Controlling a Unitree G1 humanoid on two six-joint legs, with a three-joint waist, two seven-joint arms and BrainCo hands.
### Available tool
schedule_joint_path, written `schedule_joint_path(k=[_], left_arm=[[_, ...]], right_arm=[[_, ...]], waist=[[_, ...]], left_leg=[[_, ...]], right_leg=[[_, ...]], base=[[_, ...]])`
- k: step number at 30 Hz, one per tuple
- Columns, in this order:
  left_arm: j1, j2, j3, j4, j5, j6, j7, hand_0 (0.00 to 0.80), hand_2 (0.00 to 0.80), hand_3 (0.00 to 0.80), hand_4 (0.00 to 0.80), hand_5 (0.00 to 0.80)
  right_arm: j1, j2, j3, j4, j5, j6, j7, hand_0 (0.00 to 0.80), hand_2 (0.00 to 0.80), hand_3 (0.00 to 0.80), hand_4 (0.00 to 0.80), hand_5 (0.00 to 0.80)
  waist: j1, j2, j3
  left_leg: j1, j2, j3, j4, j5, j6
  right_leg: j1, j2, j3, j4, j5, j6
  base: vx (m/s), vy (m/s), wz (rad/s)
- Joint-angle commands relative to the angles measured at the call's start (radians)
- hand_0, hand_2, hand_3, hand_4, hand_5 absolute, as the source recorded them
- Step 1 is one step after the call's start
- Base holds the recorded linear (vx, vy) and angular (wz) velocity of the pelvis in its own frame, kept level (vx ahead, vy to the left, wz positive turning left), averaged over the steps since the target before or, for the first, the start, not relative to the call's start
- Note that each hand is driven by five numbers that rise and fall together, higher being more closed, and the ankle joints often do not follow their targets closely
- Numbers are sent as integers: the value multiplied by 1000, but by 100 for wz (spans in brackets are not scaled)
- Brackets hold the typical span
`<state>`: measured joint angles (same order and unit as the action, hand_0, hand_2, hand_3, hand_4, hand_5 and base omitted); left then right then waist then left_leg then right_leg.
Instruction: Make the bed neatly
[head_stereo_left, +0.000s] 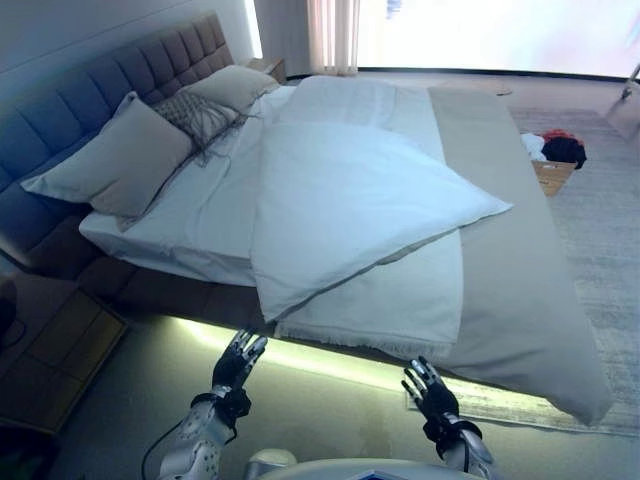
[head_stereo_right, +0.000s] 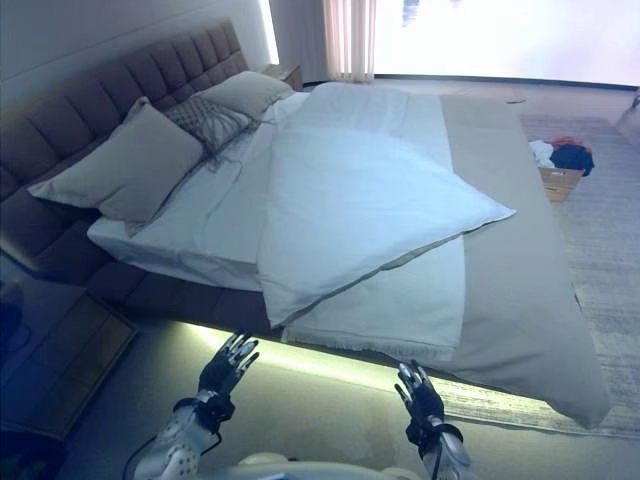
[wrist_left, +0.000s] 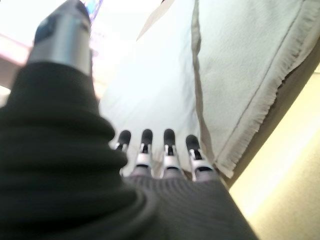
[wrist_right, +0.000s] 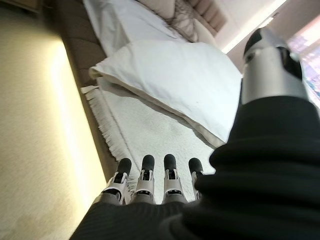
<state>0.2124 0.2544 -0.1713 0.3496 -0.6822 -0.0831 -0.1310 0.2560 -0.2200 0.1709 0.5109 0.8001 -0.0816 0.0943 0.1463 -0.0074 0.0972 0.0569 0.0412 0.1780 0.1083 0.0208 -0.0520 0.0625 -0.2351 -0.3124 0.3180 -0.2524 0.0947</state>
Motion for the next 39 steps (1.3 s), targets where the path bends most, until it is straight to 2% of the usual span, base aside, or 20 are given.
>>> schedule_joint_path(k=[1, 5, 7, 10, 13, 15, 17, 19, 22, 23, 24, 27, 31, 34, 37, 38, 39], left_arm=[[-57, 6, 21, -45, 7, -43, -18, 0, 0, 0, 0, 0], [-56, 13, 16, -63, 13, -33, -21, 0, 0, 0, 0, 0], [-55, 15, 24, -62, 24, -31, -29, 0, 0, 0, 0, 0], [-67, 24, 8, -46, 36, -38, -40, 0, 0, 0, 0, 0], [-96, 32, -22, -37, 47, -40, -31, 0, 0, 0, 0, 0], [-118, 35, -40, -27, 40, -40, -30, 0, 0, 0, 0, 0], [-130, 34, -47, -22, 27, -33, -24, 0, 0, 0, 0, 0], [-138, 34, -49, -16, 9, -30, -10, 0, 0, 0, 0, 0], [-152, 36, -50, -10, -8, -21, 8, 0, 0, 0, 0, 0], [-166, 39, -50, 6, -10, -19, 4, 0, 0, 0, 0, 0], [-170, 39, -50, 14, -9, -18, 0, 0, 0, 0, 0, 0], [-162, 42, -40, 24, -5, -17, -35, 0, 0, 0, 0, 0], [-134, 48, -26, 17, 9, -12, -72, 0, 0, 0, 0, 0], [-106, 47, -18, 1, 19, -6, -73, 0, 0, 0, 0, 0], [-87, 45, -11, 1, 18, -9, -67, 0, 0, 0, 0, 0], [-83, 44, -6, 4, 16, -7, -70, 0, 0, 0, 0, 0], [-77, 42, 3, 4, 7, -11, -92, 0, 0, 0, 0, 0]], right_arm=[[-78, 2, -3, -56, 64, -57, 10, 0, 0, 0, 0, 0], [-75, 19, -13, -42, 39, -35, 39, 0, 0, 0, 0, 0], [-73, 39, -5, -45, 53, -41, 34, 0, 0, 0, 0, 0], [-64, 62, -2, -59, 61, -71, 15, 0, 0, 0, 0, 0], [-52, 71, -5, -78, 76, -104, -9, 0, 0, 0, 0, 0], [-37, 64, -14, -84, 79, -111, -13, 0, 0, 0, 0, 0], [-29, 52, -21, -79, 81, -108, -5, 0, 0, 0, 0, 0], [-28, 42, -19, -65, 78, -104, 14, 0, 0, 0, 0, 0], [-42, 32, -21, -40, 83, -103, 34, 0, 0, 0, 0, 0], [-64, 25, -27, -11, 96, -103, 43, 0, 0, 0, 0, 0], [-80, 21, -31, 6, 104, -101, 47, 0, 0, 0, 0, 0], [-103, 19, -37, 30, 109, -96, 42, 0, 0, 0, 0, 0], [-79, 25, -50, 50, 111, -102, 62, 0, 0, 0, 0, 0], [-63, 28, -56, 77, 113, -106, 86, 0, 0, 0, 0, 0], [-69, 26, -56, 107, 105, -102, 95, 0, 0, 0, 0, 0], [-71, 26, -51, 104, 93, -100, 79, 0, 0, 0, 0, 0], [-74, 24, -47, 93, 80, -97, 84, 0, 0, 0, 0, 0]], waist=[[11, -41, 60], [2, -45, 50], [3, -37, 55], [7, -25, 56], [-6, 1, 53], [-26, 25, 50], [-38, 37, 45], [-46, 30, 39], [-56, 1, 36], [-65, -27, 42], [-69, -41, 45], [-69, -59, 52], [-62, -78, 52], [-51, -91, 48], [-50, -100, 45], [-50, -98, 43], [-52, -92, 40]], left_leg=[[-15, -29, -35, 75, -79, 36], [6, -55, -25, 65, -109, 57], [15, -61, -22, 69, -117, 70], [11, -93, -44, 64, -122, 105], [11, -133, -73, 40, -114, 145], [15, -150, -85, 32, -113, 165], [22, -163, -94, 26, -111, 172], [31, -181, -109, 18, -116, 174], [39, -199, -132, 20, -132, 166], [54, -209, -141, 22, -158, 155], [66, -212, -140, 20, -175, 150], [88, -201, -130, 17, -209, 145], [92, -181, -114, 52, -245, 147], [94, -167, -105, 88, -268, 146], [88, -153, -91, 165, -310, 139], [86, -143, -87, 193, -297, 133], [71, -123, -84, 240, -242, 113]], right_leg=[[50, 22, -28, -294, 329, 32], [12, -16, -2, -277, 345, 66], [-2, -43, 5, -231, 341, 78], [-49, -98, 36, -95, 373, 88], [-145, -142, 101, 122, 427, 81], [-202, -137, 145, 247, 433, 62], [-227, -122, 154, 286, 422, 49], [-231, -107, 141, 212, 434, 51], [-230, -93, 127, 45, 473, 63], [-238, -90, 125, -112, 500, 83], [-244, -91, 118, -191, 531, 98], [-258, -76, 86, -329, 570, 121], [-258, -62, 56, -359, 574, 127], [-231, -54, 38, -332, 547, 129], [-213, -50, 41, -282, 528, 118], [-212, -49, 42, -255, 519, 109], [-205, -32, 39, -231, 493, 93]], base=[[66, 143, 7], [73, 141, -11], [49, 159, -8], [40, 210, -8], [27, 300, 8], [49, 306, 23], [101, 198, 32], [170, 58, 4], [207, -81, -10], [318, -177, -20], [378, -199, -20], [310, -140, 10], [322, -181, 23], [354, -286, 26], [355, -305, 6], [307, -266, 13], [305, -298, 19]])
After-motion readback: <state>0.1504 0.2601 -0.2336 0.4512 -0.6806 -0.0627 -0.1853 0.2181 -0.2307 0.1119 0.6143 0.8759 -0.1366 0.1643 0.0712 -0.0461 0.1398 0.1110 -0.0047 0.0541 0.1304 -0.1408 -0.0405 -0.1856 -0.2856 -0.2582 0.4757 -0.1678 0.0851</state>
